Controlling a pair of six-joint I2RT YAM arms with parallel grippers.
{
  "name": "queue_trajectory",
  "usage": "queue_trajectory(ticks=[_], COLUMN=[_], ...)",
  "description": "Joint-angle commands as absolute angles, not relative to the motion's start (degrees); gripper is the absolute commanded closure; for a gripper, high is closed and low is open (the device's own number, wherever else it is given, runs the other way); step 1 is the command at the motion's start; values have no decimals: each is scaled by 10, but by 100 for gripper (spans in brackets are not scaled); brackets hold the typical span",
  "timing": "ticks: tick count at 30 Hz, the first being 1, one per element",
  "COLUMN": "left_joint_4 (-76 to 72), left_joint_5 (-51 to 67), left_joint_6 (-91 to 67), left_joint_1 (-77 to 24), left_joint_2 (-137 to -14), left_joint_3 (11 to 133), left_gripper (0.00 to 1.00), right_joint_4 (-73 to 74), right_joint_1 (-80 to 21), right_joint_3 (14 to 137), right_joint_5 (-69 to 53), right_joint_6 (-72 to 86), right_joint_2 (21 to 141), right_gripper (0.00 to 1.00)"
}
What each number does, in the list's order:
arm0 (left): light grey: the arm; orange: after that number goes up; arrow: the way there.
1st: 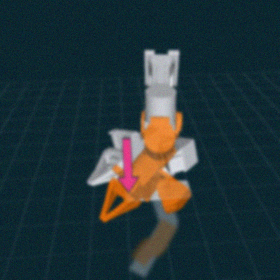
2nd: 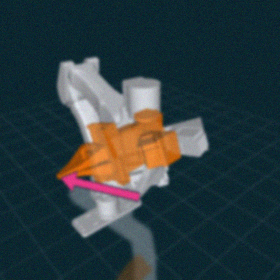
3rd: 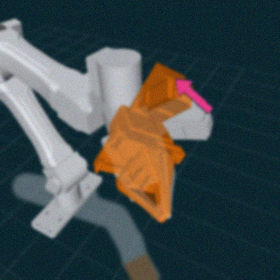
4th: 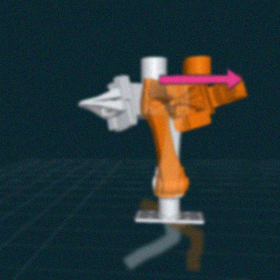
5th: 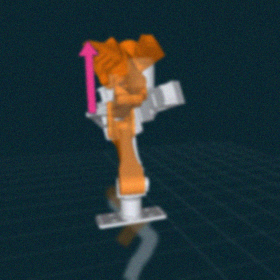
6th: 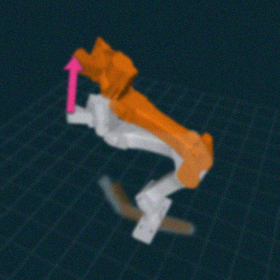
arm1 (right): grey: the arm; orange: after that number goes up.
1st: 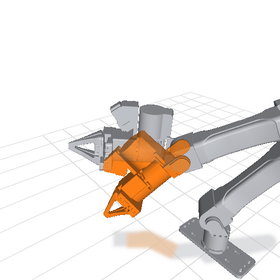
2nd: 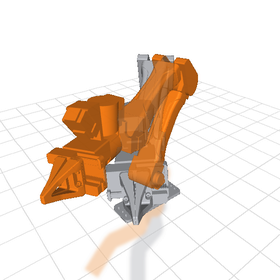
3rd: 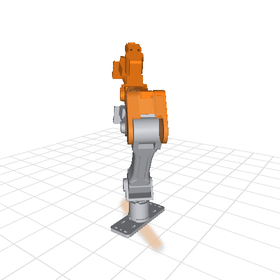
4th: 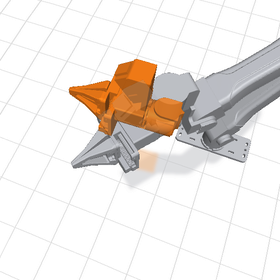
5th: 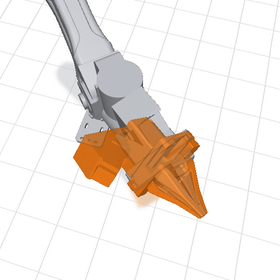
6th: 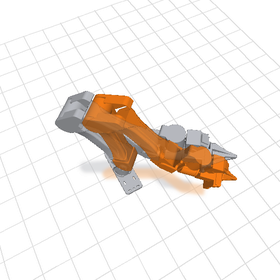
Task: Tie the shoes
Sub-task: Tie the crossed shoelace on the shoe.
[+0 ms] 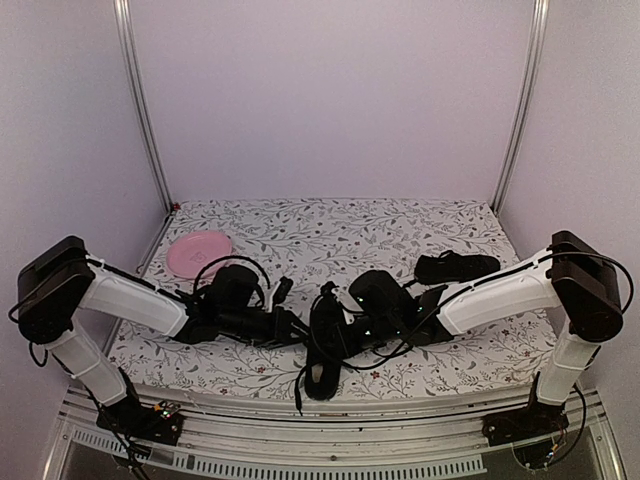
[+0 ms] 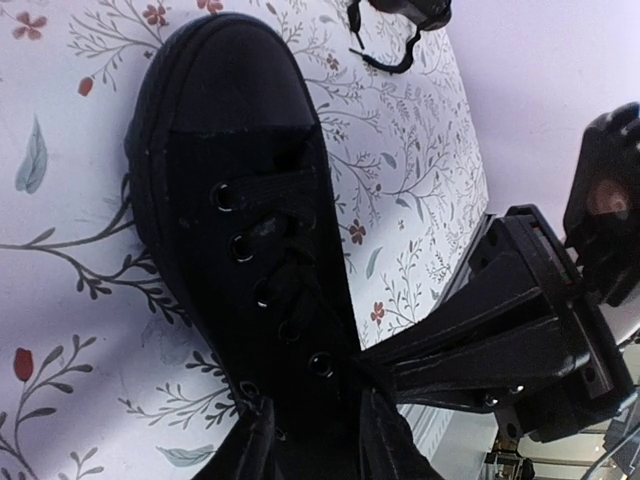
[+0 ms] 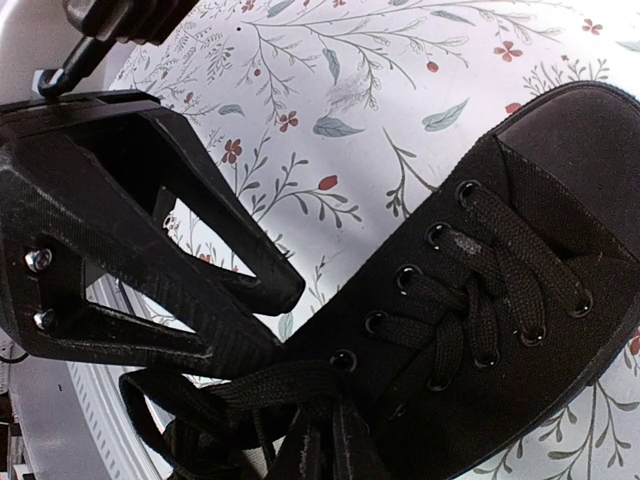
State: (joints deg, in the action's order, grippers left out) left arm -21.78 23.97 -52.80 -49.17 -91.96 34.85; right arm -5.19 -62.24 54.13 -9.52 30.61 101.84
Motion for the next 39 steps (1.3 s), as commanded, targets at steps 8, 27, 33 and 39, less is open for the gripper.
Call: queue_trajectory(ticks=[8, 27, 33, 39], left_joint_4=[-255, -288, -309, -316], left_joint_5=[261, 281, 290, 295], left_joint_6=[-532, -539, -546, -548], left_joint_1=[-488, -498, -500, -501], left_joint_2=[-916, -953, -965, -975], left_joint_3=[341, 345, 347, 352], left_gripper=[71, 71, 71, 76], right_joint_4=[-55, -55, -55, -53], right_joint_1=[-626, -626, -625, -625], right_joint_3=[536, 535, 535, 535], right_joint_5=[-90, -92, -92, -92], right_joint_6=[308, 308, 308, 307], right_joint_2=[1021, 1020, 1019, 1019], right_gripper=[93, 92, 92, 92])
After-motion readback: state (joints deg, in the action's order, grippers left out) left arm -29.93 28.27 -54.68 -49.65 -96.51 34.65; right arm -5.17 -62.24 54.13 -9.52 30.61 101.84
